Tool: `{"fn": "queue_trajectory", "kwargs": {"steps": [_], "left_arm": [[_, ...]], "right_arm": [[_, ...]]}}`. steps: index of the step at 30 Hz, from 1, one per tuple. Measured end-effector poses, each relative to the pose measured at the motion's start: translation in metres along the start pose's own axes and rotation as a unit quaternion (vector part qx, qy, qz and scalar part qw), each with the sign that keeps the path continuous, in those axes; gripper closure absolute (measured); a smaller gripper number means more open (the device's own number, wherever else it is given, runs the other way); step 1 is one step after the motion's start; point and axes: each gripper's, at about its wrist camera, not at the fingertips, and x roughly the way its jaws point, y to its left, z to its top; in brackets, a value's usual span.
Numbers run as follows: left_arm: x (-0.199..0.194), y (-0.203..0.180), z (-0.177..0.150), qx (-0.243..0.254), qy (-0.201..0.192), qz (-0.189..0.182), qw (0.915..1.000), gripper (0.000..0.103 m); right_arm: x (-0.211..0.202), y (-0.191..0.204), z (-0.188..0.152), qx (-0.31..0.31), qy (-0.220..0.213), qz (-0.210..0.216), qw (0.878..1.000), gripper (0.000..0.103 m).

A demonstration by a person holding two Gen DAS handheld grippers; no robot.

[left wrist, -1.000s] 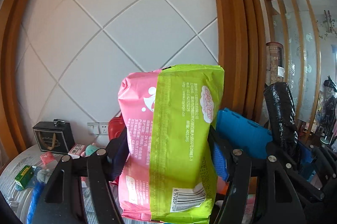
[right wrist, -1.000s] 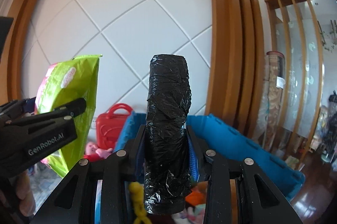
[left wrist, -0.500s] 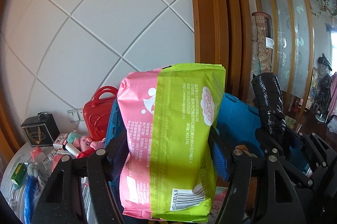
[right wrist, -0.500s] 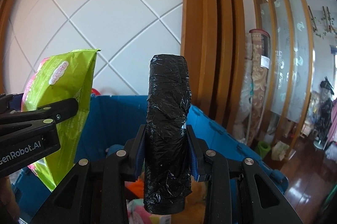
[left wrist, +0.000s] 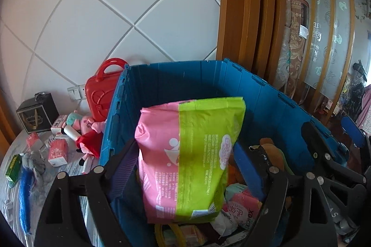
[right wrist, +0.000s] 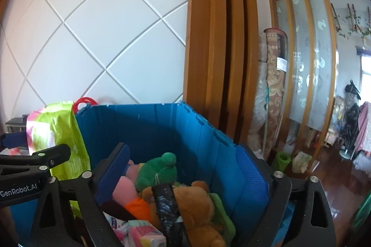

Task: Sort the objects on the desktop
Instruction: 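Open both tools to drop the wipes pack and black roll into the crate, then withdraw both tools and reach toward the blue brush and grey plush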

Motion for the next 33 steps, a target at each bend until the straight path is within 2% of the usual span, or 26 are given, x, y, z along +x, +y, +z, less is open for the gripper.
{"fn": "queue_trajectory", "kwargs": {"steps": [3,8,16,25,33], "left_arm": [[-0.007,-0.003,0.0,0.012,0.008,0.01,0.9998,0.02],[-0.022,-0.004,-0.005,0.03,-0.018,0.025,0.9991,0.019],[-0.046,0.022,-0.014,0.018,-0.042,0.032,0.9984,0.019],[-0.077,0.087,-0.023,-0.016,-0.086,0.071,0.9936,0.019],[-0.095,0.174,-0.036,-0.042,-0.102,0.108,0.9881,0.019]], "right_arm": [[-0.001,-0.001,-0.002,0.0,0.007,0.005,1.0,0.001],[-0.006,0.001,-0.006,0.003,0.015,0.011,1.0,0.0],[-0.015,0.017,-0.011,0.002,0.018,0.031,0.999,0.0],[-0.037,0.065,-0.005,-0.012,0.005,0.073,0.997,0.0],[-0.068,0.148,0.007,-0.044,-0.03,0.131,0.99,0.0]]}}
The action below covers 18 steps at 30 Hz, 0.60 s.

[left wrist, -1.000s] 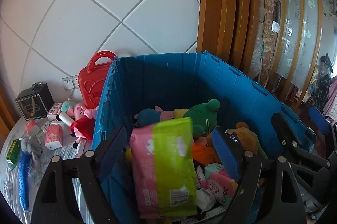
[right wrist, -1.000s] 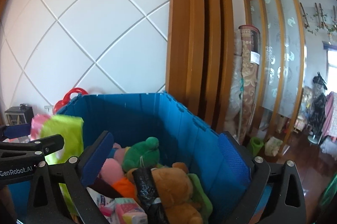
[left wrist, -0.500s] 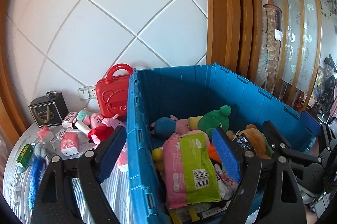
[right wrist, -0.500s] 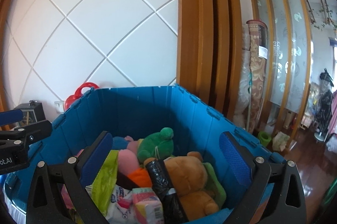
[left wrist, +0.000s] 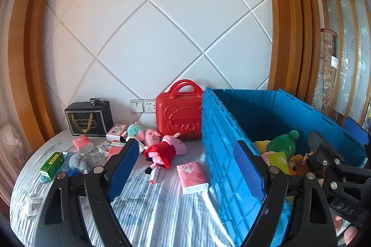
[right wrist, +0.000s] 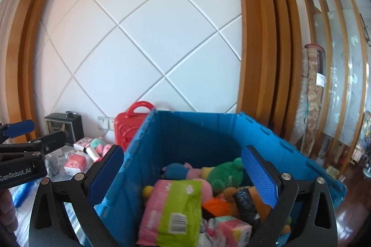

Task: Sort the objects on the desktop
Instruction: 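Withdraw both tools and reach toward the blue brush and grey plush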

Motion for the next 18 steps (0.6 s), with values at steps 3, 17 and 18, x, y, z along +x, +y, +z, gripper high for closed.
{"fn": "queue_trajectory", "kwargs": {"steps": [3,17,18], "left_arm": [[0.0,0.044,-0.005,-0.011,-0.005,0.012,0.9999,0.019],[0.026,0.269,-0.056,-0.065,0.071,0.116,0.9886,0.019],[0.031,0.284,-0.063,-0.069,0.083,0.124,0.9864,0.019]], "right_arm": [[0.003,0.044,0.005,-0.013,-0.005,0.029,0.999,0.0],[0.054,0.263,-0.012,-0.045,0.076,0.142,0.986,0.0],[0.061,0.278,-0.016,-0.046,0.087,0.15,0.984,0.0]]}}
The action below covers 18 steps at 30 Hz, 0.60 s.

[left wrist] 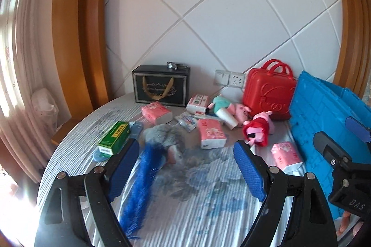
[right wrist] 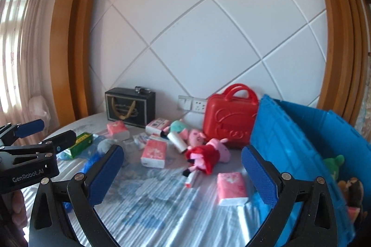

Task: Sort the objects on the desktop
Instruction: 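Withdraw both tools and reach toward the blue brush and grey plush, then grasp the blue bristle brush with left tool while right tool grasps grey plush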

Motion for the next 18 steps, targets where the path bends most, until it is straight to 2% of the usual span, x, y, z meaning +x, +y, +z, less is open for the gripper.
{"fn": "queue_trajectory", "kwargs": {"steps": [5,10,13,16,18], "left_arm": [[0.053,0.057,-0.034,-0.025,0.08,0.046,0.9954,0.019],[0.112,0.092,-0.078,-0.059,0.161,0.074,0.9824,0.019],[0.145,0.102,-0.101,-0.071,0.189,0.078,0.9763,0.02],[0.179,0.104,-0.121,-0.068,0.208,0.086,0.9719,0.026],[0.202,0.106,-0.131,-0.071,0.226,0.083,0.9679,0.037]], "right_arm": [[0.055,0.046,-0.008,-0.01,0.054,0.04,0.998,0.0],[0.114,0.079,-0.024,-0.037,0.102,0.075,0.991,0.0],[0.149,0.093,-0.038,-0.047,0.132,0.097,0.985,0.0],[0.185,0.105,-0.057,-0.067,0.159,0.11,0.979,0.0],[0.208,0.11,-0.068,-0.075,0.177,0.116,0.974,0.0]]}}
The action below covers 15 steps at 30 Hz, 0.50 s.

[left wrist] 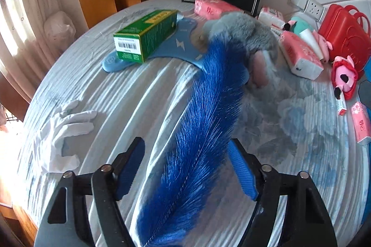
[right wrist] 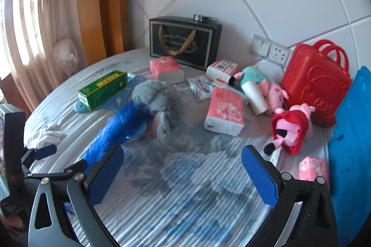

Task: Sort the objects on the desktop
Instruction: 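Grasp the blue bristle brush with left tool while right tool grasps grey plush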

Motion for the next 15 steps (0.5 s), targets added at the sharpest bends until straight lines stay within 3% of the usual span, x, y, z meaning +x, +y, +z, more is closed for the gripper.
{"fn": "queue_trajectory", "kwargs": {"steps": [1,2,4,11,15], "left_arm": [[0.012,-0.001,0.0,-0.001,0.009,-0.003,1.0,0.05],[0.023,-0.001,0.001,-0.003,0.017,-0.008,0.9998,0.071],[0.038,0.0,0.005,-0.012,0.029,-0.025,0.9992,0.09],[0.011,0.006,0.053,-0.015,-0.066,-0.003,0.9977,0.092],[0.034,0.008,0.083,-0.021,-0.067,0.002,0.9975,0.092]], "right_arm": [[0.012,0.0,-0.001,-0.003,0.008,0.003,1.0,0.0],[0.023,0.0,-0.003,-0.005,0.015,0.006,1.0,0.0],[0.041,-0.001,-0.004,-0.005,0.025,0.009,1.0,0.0],[0.088,-0.004,0.017,-0.005,0.033,0.027,0.999,0.0],[0.118,-0.001,0.041,-0.002,0.027,0.048,0.998,0.0]]}}
